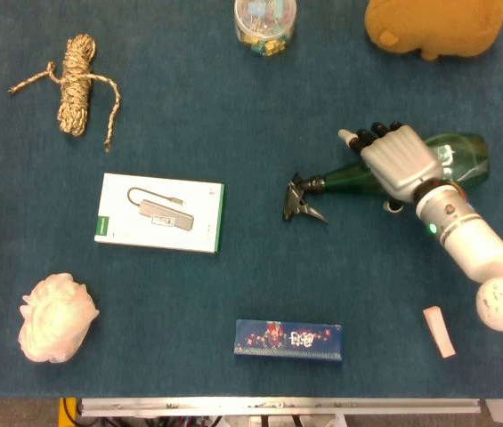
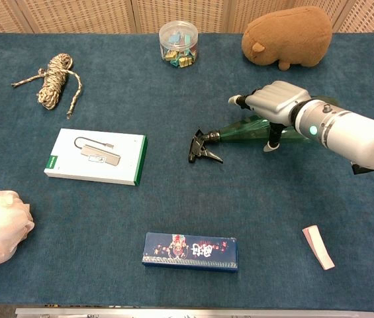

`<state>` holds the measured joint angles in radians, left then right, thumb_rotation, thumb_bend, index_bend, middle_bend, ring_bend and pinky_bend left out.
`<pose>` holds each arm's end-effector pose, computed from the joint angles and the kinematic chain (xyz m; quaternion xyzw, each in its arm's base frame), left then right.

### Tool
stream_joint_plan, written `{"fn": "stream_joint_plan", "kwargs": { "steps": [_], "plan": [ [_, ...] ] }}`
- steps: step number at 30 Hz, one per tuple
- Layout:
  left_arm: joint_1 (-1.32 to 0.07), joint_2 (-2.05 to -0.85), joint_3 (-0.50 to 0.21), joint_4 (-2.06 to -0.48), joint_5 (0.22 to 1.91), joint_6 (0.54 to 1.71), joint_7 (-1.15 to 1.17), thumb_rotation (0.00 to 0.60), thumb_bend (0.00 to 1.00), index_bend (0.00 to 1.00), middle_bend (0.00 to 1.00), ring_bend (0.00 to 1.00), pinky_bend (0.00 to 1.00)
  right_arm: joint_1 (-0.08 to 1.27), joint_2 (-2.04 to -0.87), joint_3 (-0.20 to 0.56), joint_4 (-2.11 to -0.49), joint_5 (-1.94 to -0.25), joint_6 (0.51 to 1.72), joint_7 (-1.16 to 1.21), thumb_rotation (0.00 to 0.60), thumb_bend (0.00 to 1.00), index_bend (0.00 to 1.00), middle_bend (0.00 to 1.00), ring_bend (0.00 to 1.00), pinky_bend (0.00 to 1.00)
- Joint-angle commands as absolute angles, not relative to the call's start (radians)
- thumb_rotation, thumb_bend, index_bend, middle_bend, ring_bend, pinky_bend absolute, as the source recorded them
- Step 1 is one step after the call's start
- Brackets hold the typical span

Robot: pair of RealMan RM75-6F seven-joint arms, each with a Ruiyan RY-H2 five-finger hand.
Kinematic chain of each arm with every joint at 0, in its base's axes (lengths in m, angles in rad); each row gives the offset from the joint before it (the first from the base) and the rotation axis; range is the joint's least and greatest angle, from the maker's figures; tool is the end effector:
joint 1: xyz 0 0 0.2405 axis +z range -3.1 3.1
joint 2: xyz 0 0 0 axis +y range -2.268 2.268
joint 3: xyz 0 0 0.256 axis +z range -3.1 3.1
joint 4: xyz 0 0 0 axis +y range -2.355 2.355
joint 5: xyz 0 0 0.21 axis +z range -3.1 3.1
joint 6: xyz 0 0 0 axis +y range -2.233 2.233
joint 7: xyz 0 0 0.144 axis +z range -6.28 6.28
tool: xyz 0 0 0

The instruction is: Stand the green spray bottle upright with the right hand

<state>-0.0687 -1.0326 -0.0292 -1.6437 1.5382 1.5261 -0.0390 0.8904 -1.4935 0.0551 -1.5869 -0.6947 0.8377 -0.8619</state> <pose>-0.3079 0.1716 0.1841 -0.6008 -0.3730 -0.3934 0.5875 -0.1574 -0.3302 -0.0363 0.8427 -0.3045 0.1589 0.4145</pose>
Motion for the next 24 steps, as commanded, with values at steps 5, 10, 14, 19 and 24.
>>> {"fn": "stream_joint_plan", "kwargs": {
  "steps": [5, 10, 14, 19, 24],
  "plan": [
    [-0.068, -1.026, -0.031, -1.647, 1.534, 1.526, -0.055, 0.600, 0.40, 0.51, 0.54, 0.35, 0.49, 0.914, -1.530, 0.042, -1.532, -0.690, 0.833, -0.831, 0.600, 0.07, 0.21, 0.30, 0.20, 0.37],
    [-0.067, -1.023, -0.031, -1.649, 1.537, 1.529, -0.061, 0.600, 0.40, 0.51, 0.54, 0.35, 0.49, 0.910, -1.557, 0.035, -1.496, -0.736, 0.861, -0.800, 0.600, 0.07, 0.35, 0.43, 0.33, 0.48],
    [-0.067, -1.023, -0.032, -1.651, 1.536, 1.528, -0.061, 0.600, 0.40, 0.51, 0.54, 0.35, 0.49, 0.906, -1.565, 0.029, -1.484, -0.753, 0.872, -0.785, 0.600, 0.07, 0.46, 0.57, 0.47, 0.57],
    [-0.068, -1.025, -0.033, -1.654, 1.534, 1.526, -0.053, 0.600, 0.40, 0.51, 0.54, 0.35, 0.49, 0.892, -1.556, 0.024, -1.493, -0.787, 0.888, -0.750, 0.600, 0.08, 0.54, 0.65, 0.55, 0.63],
    [-0.069, -1.026, -0.034, -1.654, 1.529, 1.522, -0.046, 0.600, 0.40, 0.51, 0.54, 0.35, 0.49, 0.858, -1.510, 0.044, -1.555, -0.850, 0.915, -0.652, 0.600, 0.08, 0.54, 0.65, 0.55, 0.63]
  ]
}}
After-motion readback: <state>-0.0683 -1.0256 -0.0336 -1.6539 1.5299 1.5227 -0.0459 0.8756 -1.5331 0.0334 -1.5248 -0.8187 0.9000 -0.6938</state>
